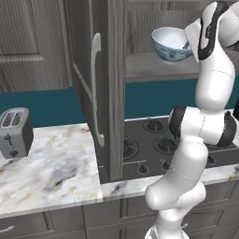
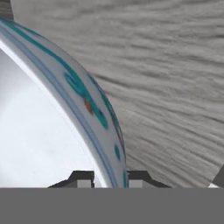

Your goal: Pick up the bowls from the cabinet and place each bowl in front of a stool on the dining counter.

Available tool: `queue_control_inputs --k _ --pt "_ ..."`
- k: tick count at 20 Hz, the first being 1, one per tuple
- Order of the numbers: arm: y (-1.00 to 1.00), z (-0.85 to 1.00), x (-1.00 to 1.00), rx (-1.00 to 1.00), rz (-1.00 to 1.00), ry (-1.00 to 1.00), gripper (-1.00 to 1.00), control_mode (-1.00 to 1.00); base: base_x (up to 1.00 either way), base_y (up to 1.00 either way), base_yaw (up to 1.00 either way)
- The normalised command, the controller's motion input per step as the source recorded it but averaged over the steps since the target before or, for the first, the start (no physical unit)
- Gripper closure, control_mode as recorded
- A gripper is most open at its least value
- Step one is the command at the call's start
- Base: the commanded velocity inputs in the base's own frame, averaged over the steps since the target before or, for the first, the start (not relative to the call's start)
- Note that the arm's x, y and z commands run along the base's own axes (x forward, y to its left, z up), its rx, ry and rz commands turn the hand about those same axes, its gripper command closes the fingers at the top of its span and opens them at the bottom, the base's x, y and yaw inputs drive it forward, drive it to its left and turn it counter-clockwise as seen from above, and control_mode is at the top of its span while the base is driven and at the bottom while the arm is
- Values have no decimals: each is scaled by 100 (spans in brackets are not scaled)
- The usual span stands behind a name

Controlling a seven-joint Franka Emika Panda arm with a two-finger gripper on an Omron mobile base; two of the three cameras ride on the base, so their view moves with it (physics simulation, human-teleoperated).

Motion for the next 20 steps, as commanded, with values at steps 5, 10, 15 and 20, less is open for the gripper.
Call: queue_control_inputs --k 5,10,15,20 --pt "-1 -3 -79 1 -2 -8 100 -100 0 0 0" --pt "-6 0 -100 2 -7 -6 100 -100 0 0 0" --pt "0 0 -100 1 -6 4 100 -100 0 0 0" --pt "4 -1 -100 0 -7 5 100 -100 0 0 0"
